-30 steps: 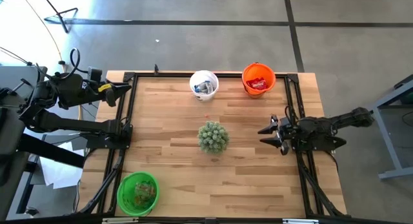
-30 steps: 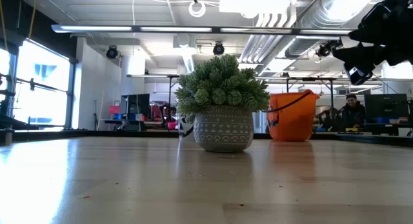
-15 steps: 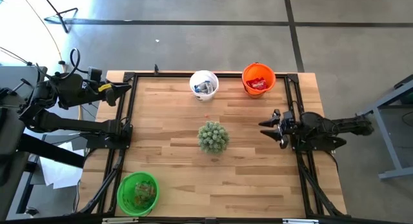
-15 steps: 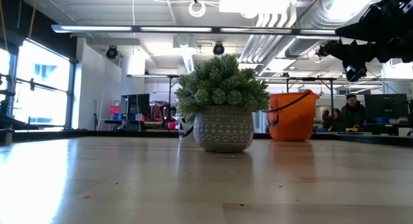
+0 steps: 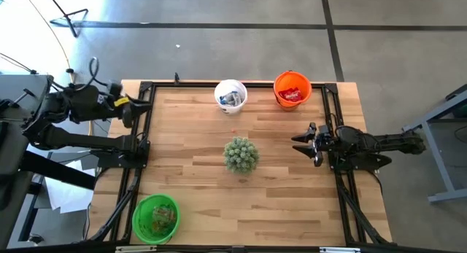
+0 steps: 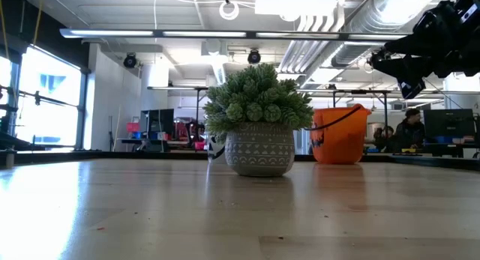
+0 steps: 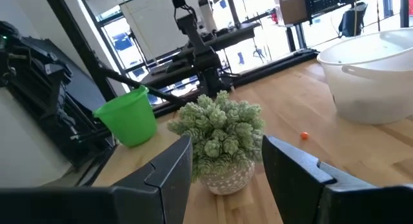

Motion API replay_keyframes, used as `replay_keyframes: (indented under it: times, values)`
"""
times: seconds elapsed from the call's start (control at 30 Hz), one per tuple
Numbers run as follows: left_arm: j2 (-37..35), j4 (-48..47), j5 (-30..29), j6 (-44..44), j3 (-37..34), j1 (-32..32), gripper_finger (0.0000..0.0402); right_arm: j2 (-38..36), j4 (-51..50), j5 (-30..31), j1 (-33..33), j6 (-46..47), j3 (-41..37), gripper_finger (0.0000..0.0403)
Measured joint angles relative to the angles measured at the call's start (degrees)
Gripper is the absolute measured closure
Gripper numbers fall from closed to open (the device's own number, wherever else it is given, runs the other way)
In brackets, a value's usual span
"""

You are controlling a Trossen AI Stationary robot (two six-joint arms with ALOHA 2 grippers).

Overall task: Sort candy
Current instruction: Return to Home Position

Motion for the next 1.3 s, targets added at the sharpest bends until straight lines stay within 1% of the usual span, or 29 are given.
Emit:
replay_keyframes:
  times: [0.1, 0.23, 0.33, 0.43, 0.53, 0.63, 0.83, 0.87, 0.93, 1.03, 1.1, 1.17, 1.23, 1.3]
  values:
    - [0.0, 0.1, 2.4, 0.7, -2.5, 0.0, 0.0285, 0.0, 0.0, 0.0, 0.0, 0.0, 0.0, 0.022]
    - [0.1, 5.2, 2.0, 2.5, -9.3, 0.0, 0.0285, 0.0, 0.0, 0.0, 0.0, 0.0, 0.0, 0.022]
    - [0.1, 13.6, 0.4, 6.6, -15.6, 0.0, 0.0288, 0.0, 0.0, 0.0, 0.0, 0.0, 0.0, 0.022]
    - [0.1, 26.0, -0.2, 12.7, -22.6, 0.0, 0.0291, 0.0, 0.0, 0.0, 0.0, 0.0, 0.0, 0.022]
    - [0.2, 37.9, 0.7, 19.2, -29.3, 0.0, 0.0291, 0.0, 0.0, 0.0, 0.0, 0.0, 0.0, 0.022]
    - [0.5, 47.0, 0.9, 23.7, -34.9, 0.0, 0.0291, 0.0, 0.0, 0.0, 0.0, 0.0, 0.0, 0.022]
    - [0.9, 55.7, 0.6, 26.7, -41.9, 0.0, 0.0292, 0.0, 0.0, 0.0, 0.0, 0.0, 0.0, 0.022]
    - [0.7, 57.5, -0.1, 26.9, -43.1, 0.2, 0.0292, 0.0, 0.0, 0.0, 0.0, 0.0, 0.0, 0.022]
    - [-0.9, 59.9, -4.4, 27.5, -45.4, 0.7, 0.0292, 0.0, 0.0, 0.0, 0.0, 0.0, 0.0, 0.022]
    - [-3.7, 63.9, -11.9, 26.3, -49.6, 0.8, 0.0292, 0.0, 0.0, 0.0, 0.0, 0.0, 0.0, 0.022]
    - [-6.1, 64.3, -14.3, 24.4, -52.8, 0.8, 0.0292, 0.0, 0.0, 0.0, 0.0, 0.0, 0.0, 0.022]
    - [-8.7, 64.5, -12.3, 20.3, -55.7, 0.6, 0.0292, 0.0, 0.0, 0.0, 0.0, 0.0, 0.0, 0.022]
    - [-11.2, 64.9, -7.7, 13.4, -58.0, 0.3, 0.0292, 0.0, 0.0, 0.0, 0.0, 0.0, 0.0, 0.022]
    - [-13.2, 65.2, -2.6, 4.5, -59.5, 0.1, 0.0292, 0.0, 0.0, 0.0, 0.0, 0.0, 0.0, 0.022]
